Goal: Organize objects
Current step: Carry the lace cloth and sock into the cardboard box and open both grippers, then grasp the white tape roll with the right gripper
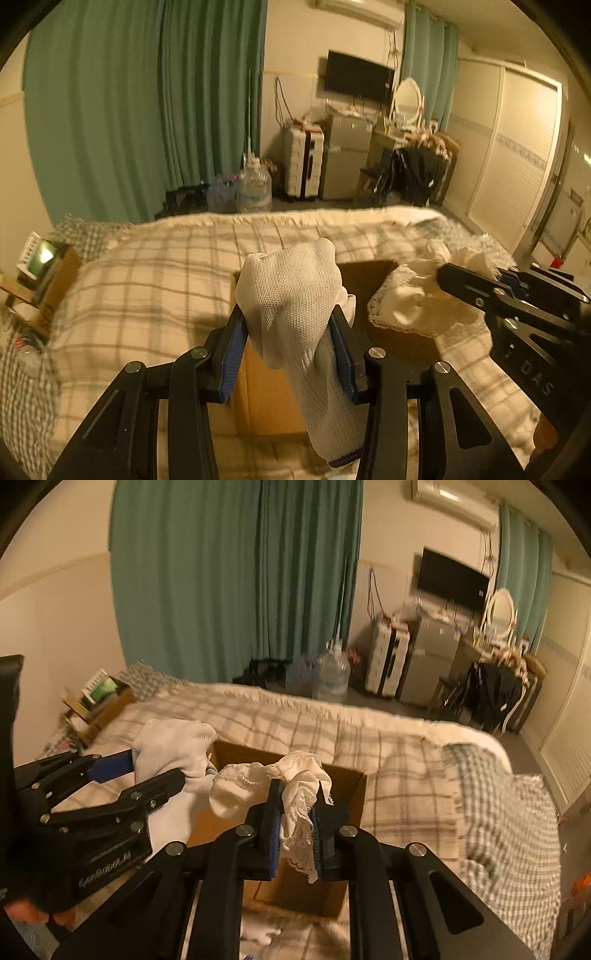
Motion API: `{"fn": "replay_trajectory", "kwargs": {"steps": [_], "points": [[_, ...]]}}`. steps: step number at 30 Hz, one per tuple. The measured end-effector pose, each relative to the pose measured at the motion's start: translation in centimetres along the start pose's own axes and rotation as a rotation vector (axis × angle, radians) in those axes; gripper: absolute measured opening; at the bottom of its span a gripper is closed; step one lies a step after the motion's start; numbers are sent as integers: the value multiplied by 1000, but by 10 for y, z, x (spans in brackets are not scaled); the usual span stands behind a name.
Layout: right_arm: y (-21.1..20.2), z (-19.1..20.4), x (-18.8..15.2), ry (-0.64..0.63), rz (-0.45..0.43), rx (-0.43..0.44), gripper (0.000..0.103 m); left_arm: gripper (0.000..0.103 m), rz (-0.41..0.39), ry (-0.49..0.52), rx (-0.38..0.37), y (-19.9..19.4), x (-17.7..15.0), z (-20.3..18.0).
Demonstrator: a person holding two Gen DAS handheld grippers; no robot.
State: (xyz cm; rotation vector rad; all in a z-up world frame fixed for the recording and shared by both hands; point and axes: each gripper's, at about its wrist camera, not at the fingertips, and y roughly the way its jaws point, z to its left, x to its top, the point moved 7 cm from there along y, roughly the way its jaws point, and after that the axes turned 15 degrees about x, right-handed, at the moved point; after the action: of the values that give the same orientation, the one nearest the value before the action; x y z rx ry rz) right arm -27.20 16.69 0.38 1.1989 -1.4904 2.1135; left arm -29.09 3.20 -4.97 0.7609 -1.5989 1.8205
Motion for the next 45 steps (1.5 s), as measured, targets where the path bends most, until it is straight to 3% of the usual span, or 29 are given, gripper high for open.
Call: {"fn": "replay_trajectory", "kwargs": {"steps": [8, 13, 15, 17, 21, 28, 36, 40, 45], "points": [[70, -38, -33, 35, 84, 12, 10, 43, 81, 47, 10, 74, -23, -25], [78, -44, -38, 43, 56, 30, 14, 47, 74, 80, -15, 77, -30, -37], [72, -45, -33, 47, 21, 29, 28, 53, 66, 79, 0, 75, -30, -35], [59, -42, -28, 61, -8, 28, 56, 66, 62, 67, 13, 66, -29, -33], [16, -34, -14, 64, -65, 21, 64, 91, 21, 35, 11, 33, -18, -21], [-77, 7, -14, -57, -68, -78, 65, 98, -19, 14, 21, -45, -15, 4], [-129, 66, -88, -166, 22, -98, 65, 103, 9, 37, 36, -111, -72, 32], [-112, 92, -144, -170, 96, -62, 65, 103, 39, 30, 68, -124, -117, 38], [-70, 111, -202, -124, 216, 15, 65, 103, 103, 24, 124, -111, -167, 44]]}}
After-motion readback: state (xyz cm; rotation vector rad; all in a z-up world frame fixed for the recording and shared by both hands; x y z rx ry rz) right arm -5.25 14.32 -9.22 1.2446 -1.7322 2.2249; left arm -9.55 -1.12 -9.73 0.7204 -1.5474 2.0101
